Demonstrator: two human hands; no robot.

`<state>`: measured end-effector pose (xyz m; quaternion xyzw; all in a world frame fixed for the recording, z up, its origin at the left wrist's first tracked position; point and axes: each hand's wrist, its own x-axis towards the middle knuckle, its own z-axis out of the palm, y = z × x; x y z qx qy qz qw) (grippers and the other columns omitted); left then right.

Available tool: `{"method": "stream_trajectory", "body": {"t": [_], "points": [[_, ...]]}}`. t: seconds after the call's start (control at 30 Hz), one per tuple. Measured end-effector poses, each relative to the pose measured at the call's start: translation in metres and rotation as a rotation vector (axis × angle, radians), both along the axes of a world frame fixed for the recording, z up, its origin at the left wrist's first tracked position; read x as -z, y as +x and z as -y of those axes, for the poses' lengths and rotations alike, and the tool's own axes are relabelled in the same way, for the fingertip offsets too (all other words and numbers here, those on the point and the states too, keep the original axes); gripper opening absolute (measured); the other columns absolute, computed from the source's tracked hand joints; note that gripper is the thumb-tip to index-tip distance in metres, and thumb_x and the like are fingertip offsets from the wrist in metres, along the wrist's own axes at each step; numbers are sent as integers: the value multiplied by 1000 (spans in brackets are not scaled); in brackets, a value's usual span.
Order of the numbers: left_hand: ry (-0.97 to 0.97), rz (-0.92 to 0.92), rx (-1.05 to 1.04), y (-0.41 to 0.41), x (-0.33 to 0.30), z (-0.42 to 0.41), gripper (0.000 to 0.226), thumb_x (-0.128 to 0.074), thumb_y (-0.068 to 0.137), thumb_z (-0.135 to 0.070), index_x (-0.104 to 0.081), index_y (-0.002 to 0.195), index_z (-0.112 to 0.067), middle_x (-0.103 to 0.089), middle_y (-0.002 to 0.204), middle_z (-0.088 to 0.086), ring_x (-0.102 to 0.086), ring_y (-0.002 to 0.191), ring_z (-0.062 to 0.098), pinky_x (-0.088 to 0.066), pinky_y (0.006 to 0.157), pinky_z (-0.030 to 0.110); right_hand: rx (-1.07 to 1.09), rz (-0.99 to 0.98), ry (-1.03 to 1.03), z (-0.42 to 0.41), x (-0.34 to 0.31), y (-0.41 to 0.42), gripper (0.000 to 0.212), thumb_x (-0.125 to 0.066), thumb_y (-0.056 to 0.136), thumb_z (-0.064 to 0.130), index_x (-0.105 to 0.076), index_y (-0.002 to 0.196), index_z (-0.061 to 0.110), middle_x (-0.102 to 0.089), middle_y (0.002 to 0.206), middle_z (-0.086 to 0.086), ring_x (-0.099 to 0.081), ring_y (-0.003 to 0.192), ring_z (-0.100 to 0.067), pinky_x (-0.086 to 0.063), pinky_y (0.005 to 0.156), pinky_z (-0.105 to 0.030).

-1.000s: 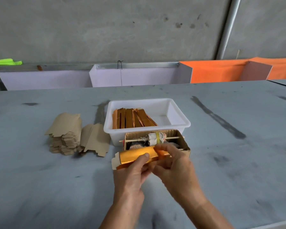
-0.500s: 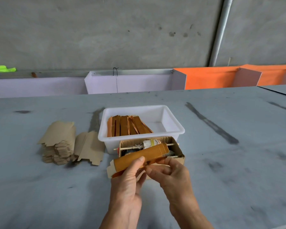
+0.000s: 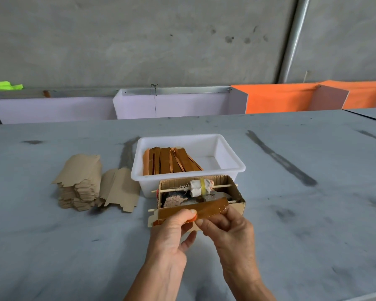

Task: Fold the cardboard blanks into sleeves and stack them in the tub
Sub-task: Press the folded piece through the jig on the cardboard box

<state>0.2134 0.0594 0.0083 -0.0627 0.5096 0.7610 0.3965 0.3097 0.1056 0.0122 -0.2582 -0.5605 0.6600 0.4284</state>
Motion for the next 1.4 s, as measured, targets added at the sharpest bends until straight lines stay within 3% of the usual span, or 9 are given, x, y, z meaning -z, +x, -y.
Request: {"method": "stream_trajectory", "body": {"t": [0.23,0.4,0.63,0.8,0.97,1.03,1.13,1.23,1.4], "points": [[-10,-66,-15,5,4,0,54,-77,69,1,-56,119,-4,-64,109,18,-62,90,28,-52,64,36,10,-21,-138,2,3,0,21,-73,71,-9,-71,69,11,-70,62,-7,-59,49,-7,-45,49,-12],[-24,-73,-40,7,7,0,54,-77,67,4,-59,117,-3,-66,108,18,-62,95,29,-52,65,35,-27,10,-337,1,7,2,28,-61,77,-13,-70,68,12,-68,64,-4,-54,58,-11,-39,62,-29],[-33,-147,52,9,5,3,22,-78,65,3,-68,81,-7,-71,75,7,-64,74,20,-50,61,32,12,-65,-610,4,5,-5,18,-70,75,2,-65,63,15,-69,69,-4,-64,67,-14,-38,68,-29],[16,-138,92,15,5,10,22,-79,63,-14,-68,82,-9,-70,71,7,-61,72,22,-50,62,33,112,-14,-611,-3,2,-4,18,-71,77,3,-62,68,16,-69,65,0,-61,74,-16,-37,68,-28],[13,-167,14,20,1,7,10,-74,72,0,-67,73,-6,-68,65,6,-59,66,19,-50,63,31,-3,-10,-629,-6,-5,-2,10,-71,75,16,-66,66,16,-70,69,-5,-64,64,-14,-41,62,-27],[31,-149,-3,16,-1,7,9,-73,73,0,-67,73,-6,-68,67,7,-59,65,19,-49,62,31,-54,-19,-633,-9,-5,2,7,-70,74,22,-69,74,15,-72,79,-7,-67,70,-16,-42,64,-28],[40,-165,15,14,-1,6,8,-74,72,-2,-68,77,-6,-69,68,6,-61,68,20,-49,62,32,-50,29,-547,-8,-3,1,16,-76,58,15,-69,73,15,-71,76,-2,-63,79,-16,-41,71,-31],[26,-147,63,16,0,4,20,-76,69,-6,-68,88,-6,-69,74,8,-61,70,21,-49,61,32,46,75,-501,-8,-3,-6,14,-77,67,4,-67,74,10,-69,66,-3,-62,72,-18,-42,68,-31],[43,-135,-18,-3,-9,9,13,-73,73,-2,-64,80,-8,-65,60,3,-54,52,14,-50,46,24,85,111,-449,-22,-10,-10,16,-77,72,3,-62,72,11,-62,57,1,-56,61,-15,-44,61,-28]]}}
